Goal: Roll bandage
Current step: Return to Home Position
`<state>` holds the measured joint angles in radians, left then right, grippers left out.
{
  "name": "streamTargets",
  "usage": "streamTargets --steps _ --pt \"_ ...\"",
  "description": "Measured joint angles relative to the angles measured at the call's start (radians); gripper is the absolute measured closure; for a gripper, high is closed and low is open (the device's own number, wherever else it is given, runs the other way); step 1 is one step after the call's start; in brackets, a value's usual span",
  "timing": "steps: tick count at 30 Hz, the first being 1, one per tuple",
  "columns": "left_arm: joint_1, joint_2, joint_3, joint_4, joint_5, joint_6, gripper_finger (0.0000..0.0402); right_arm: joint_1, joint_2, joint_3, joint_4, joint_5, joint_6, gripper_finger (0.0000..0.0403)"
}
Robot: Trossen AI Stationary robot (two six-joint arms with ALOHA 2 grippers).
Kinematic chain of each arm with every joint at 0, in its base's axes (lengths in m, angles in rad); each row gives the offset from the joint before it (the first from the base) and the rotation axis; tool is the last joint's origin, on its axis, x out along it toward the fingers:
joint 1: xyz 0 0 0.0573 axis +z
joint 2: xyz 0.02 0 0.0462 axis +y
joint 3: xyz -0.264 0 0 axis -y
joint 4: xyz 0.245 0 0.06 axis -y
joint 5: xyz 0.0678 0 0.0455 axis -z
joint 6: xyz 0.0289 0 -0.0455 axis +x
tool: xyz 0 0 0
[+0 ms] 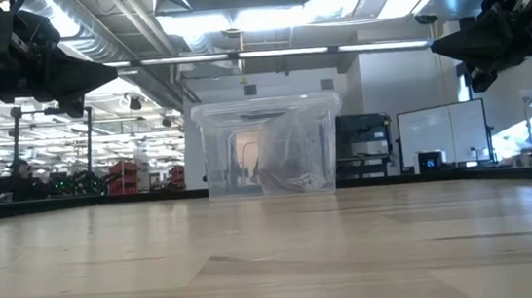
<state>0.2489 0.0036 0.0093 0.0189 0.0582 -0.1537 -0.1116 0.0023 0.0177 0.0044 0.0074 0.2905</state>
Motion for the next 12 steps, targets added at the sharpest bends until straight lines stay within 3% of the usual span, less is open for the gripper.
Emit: streamTargets --steps 12 --pt "0.000 0.000 0.000 0.000 0.000 0.003 0.0398 0.000 0.000 0.000 0.000 0.000 0.000 0.0397"
